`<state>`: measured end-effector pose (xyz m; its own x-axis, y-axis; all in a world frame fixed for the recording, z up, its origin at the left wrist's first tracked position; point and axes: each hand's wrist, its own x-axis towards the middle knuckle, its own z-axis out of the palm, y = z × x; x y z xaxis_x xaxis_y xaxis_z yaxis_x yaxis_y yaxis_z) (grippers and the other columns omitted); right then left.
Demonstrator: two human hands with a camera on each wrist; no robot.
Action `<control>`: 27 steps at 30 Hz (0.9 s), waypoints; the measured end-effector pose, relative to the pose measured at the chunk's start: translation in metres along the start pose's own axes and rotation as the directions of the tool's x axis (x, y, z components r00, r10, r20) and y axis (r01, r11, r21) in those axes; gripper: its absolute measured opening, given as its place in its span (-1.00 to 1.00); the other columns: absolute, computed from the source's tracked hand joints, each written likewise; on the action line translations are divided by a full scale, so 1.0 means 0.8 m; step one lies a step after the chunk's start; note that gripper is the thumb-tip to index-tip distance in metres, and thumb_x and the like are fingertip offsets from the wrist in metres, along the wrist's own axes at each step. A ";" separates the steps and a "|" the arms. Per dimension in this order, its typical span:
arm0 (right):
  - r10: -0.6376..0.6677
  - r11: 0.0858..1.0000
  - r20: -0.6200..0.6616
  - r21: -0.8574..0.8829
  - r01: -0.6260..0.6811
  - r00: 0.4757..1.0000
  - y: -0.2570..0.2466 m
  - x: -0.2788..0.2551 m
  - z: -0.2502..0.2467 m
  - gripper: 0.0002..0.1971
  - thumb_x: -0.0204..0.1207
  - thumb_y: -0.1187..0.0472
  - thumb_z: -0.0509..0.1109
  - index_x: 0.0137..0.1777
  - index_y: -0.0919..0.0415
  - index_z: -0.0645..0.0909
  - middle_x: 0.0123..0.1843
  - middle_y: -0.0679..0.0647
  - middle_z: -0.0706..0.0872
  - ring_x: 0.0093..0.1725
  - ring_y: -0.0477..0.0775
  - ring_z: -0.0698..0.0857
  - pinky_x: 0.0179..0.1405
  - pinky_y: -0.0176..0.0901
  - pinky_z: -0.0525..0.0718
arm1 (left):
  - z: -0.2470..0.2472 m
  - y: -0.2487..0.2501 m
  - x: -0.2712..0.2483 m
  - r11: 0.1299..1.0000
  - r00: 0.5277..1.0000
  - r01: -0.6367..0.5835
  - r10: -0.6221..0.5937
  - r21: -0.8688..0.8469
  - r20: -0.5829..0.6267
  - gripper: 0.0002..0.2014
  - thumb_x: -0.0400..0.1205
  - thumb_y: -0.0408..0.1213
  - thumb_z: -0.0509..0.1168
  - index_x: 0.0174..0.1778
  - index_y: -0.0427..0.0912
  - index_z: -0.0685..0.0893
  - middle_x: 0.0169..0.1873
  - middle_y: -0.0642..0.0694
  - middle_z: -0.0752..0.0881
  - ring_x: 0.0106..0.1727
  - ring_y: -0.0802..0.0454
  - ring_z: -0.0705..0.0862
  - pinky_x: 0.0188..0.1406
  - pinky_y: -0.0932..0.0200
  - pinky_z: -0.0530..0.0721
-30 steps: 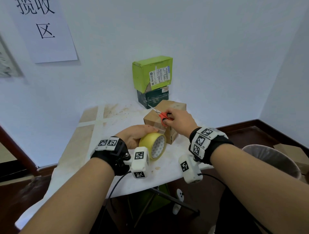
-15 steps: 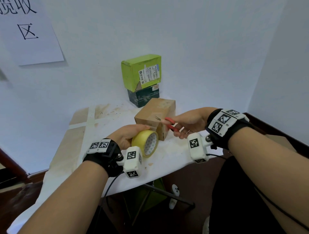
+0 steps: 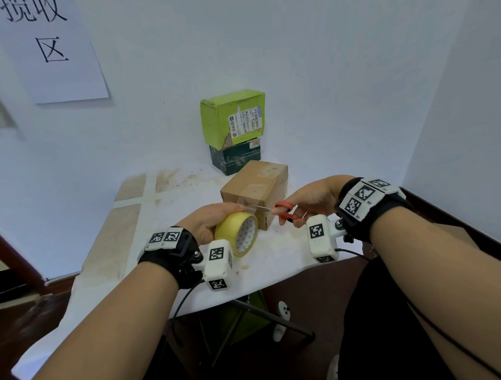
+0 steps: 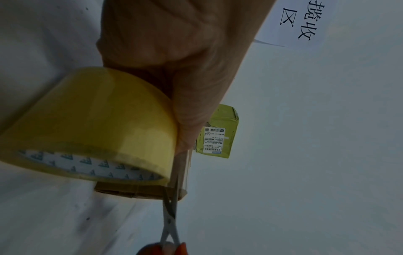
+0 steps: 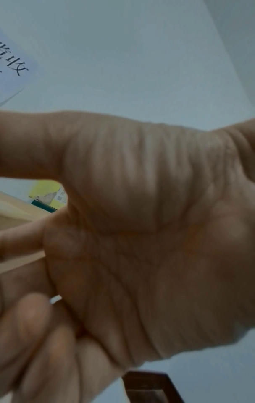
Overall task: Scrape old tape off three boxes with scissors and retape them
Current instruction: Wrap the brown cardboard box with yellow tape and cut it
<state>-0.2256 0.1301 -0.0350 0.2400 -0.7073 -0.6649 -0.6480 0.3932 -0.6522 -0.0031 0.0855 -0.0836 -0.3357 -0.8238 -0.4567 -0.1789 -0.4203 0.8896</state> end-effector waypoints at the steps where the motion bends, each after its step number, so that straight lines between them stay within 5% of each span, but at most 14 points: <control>1: -0.015 1.000 0.003 0.020 0.015 1.000 -0.001 0.004 0.001 -0.60 0.25 -0.19 0.48 -0.11 0.12 0.64 -0.45 0.02 0.54 -0.54 -0.08 0.44 -0.57 -0.34 0.48 | 0.000 0.000 0.001 1.000 1.000 0.002 -0.002 -0.003 0.007 -0.71 0.62 -0.22 0.38 0.22 -0.23 0.67 -0.04 -0.27 0.77 -0.13 -0.16 0.73 0.01 -0.06 0.72; 6: -0.061 0.998 -0.021 0.013 0.061 0.998 -0.008 0.025 0.004 -0.54 0.22 -0.21 0.52 -0.04 0.12 0.67 -0.44 0.01 0.53 -0.59 -0.12 0.43 -0.57 -0.37 0.43 | -0.002 0.000 0.002 1.000 1.000 0.013 -0.013 -0.018 0.011 -0.80 0.63 -0.25 0.36 0.13 -0.21 0.66 -0.30 -0.19 0.80 -0.31 -0.08 0.75 -0.23 0.06 0.76; 11: -0.096 0.995 -0.012 0.003 0.096 0.995 -0.007 0.036 -0.001 -0.71 0.40 -0.06 0.48 -0.06 0.15 0.68 -0.47 -0.01 0.50 -0.59 -0.16 0.28 -0.64 -0.44 0.23 | -0.002 0.000 0.001 1.000 1.000 -0.001 0.001 -0.016 0.010 -0.81 0.65 -0.26 0.33 0.13 -0.23 0.66 -0.28 -0.20 0.81 -0.32 -0.07 0.78 -0.27 0.09 0.77; 15: -0.129 0.991 -0.016 0.029 0.129 0.992 -0.004 0.037 -0.003 -0.85 0.47 0.10 0.44 -0.10 0.18 0.67 -0.51 -0.01 0.48 -0.63 -0.19 0.24 -0.66 -0.44 0.14 | -0.001 0.001 0.001 1.000 1.000 -0.001 0.001 -0.021 0.003 -0.68 0.62 -0.25 0.37 0.26 -0.27 0.64 -0.09 -0.27 0.78 -0.16 -0.14 0.74 -0.05 -0.02 0.74; 20: -0.082 0.996 -0.048 -0.051 0.079 0.996 -0.013 0.044 0.002 -0.75 0.50 -0.11 0.40 -0.12 0.08 0.62 -0.52 -0.05 0.47 -0.65 -0.19 0.25 -0.68 -0.44 0.19 | -0.001 0.001 0.000 1.000 1.000 0.014 -0.015 -0.006 -0.015 -0.71 0.59 -0.23 0.40 0.19 -0.25 0.67 -0.17 -0.26 0.78 -0.20 -0.15 0.73 -0.01 -0.05 0.72; 27: -0.080 0.991 -0.104 -0.114 0.068 0.991 -0.019 0.050 0.006 -0.75 0.48 -0.12 0.42 -0.10 0.05 0.62 -0.53 -0.05 0.47 -0.62 -0.16 0.23 -0.61 -0.38 0.15 | -0.002 0.001 0.001 1.000 1.000 0.015 -0.015 -0.027 -0.017 -0.75 0.61 -0.25 0.38 0.15 -0.28 0.67 -0.18 -0.27 0.77 -0.23 -0.14 0.73 -0.07 -0.02 0.72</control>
<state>-0.2025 0.0983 -0.0533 0.2150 -0.7937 -0.5690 -0.7081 0.2746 -0.6506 -0.0019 0.0840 -0.0834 -0.3169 -0.8239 -0.4698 -0.1585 -0.4424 0.8827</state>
